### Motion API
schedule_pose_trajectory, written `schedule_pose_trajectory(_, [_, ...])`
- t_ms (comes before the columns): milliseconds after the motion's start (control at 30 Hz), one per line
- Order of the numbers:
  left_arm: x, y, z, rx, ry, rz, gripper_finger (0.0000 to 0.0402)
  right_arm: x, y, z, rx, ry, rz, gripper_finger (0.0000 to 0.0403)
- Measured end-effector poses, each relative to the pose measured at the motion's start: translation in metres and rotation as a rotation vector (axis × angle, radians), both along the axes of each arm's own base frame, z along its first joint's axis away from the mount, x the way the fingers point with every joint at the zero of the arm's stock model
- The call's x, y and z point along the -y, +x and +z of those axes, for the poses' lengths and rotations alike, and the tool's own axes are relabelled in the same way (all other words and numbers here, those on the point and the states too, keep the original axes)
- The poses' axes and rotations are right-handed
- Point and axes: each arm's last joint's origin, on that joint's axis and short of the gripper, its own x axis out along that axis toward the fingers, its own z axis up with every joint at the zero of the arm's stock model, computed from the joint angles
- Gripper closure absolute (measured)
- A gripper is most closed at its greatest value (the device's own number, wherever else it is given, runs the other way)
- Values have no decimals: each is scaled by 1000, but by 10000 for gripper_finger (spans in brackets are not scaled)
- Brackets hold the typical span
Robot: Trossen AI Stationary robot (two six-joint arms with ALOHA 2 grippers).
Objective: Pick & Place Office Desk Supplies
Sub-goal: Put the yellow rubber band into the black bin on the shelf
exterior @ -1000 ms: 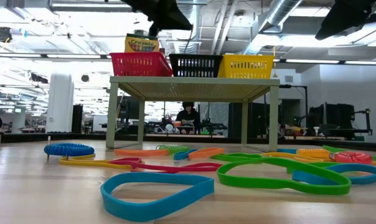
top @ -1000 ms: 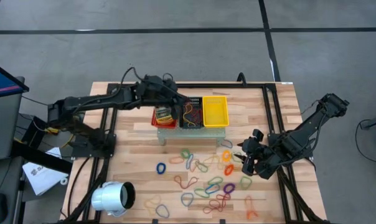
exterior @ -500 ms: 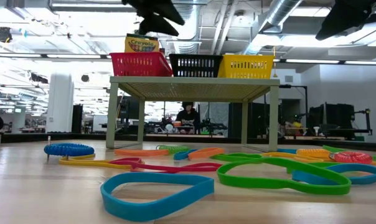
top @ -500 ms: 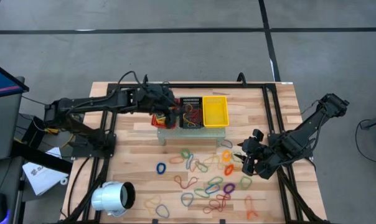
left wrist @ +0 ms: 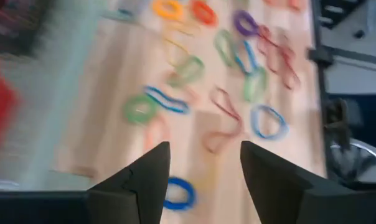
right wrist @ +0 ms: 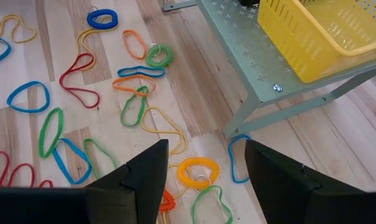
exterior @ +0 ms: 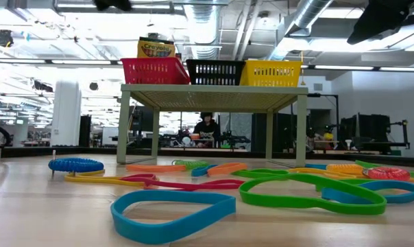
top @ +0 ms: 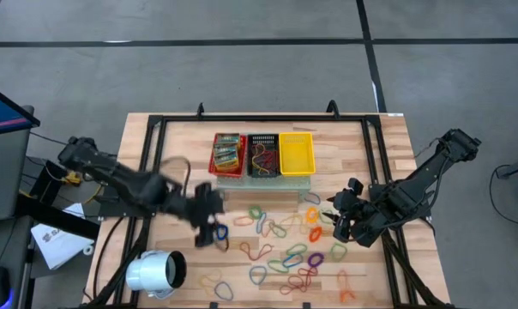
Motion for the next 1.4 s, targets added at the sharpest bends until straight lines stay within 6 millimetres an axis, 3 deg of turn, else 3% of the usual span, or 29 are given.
schedule_pose_trajectory(267, [64, -7, -47, -143, 12, -90, 198, 0, 0, 0, 6, 3, 0, 194])
schedule_pose_trajectory(433, [84, 7, -81, -247, 8, -141, 197, 0, 0, 0, 6, 2, -1, 194])
schedule_pose_trajectory(700, [102, 25, -127, -363, -32, -201, 198, 0, 0, 0, 4, 3, 1, 194])
schedule_pose_trajectory(1233, [118, 31, -172, -431, 16, -235, 198, -1, 0, 0, -3, -6, 11, 194])
schedule_pose_trajectory(1400, [121, 27, -175, -450, -6, -261, 198, 0, 0, 0, -5, -7, 11, 194])
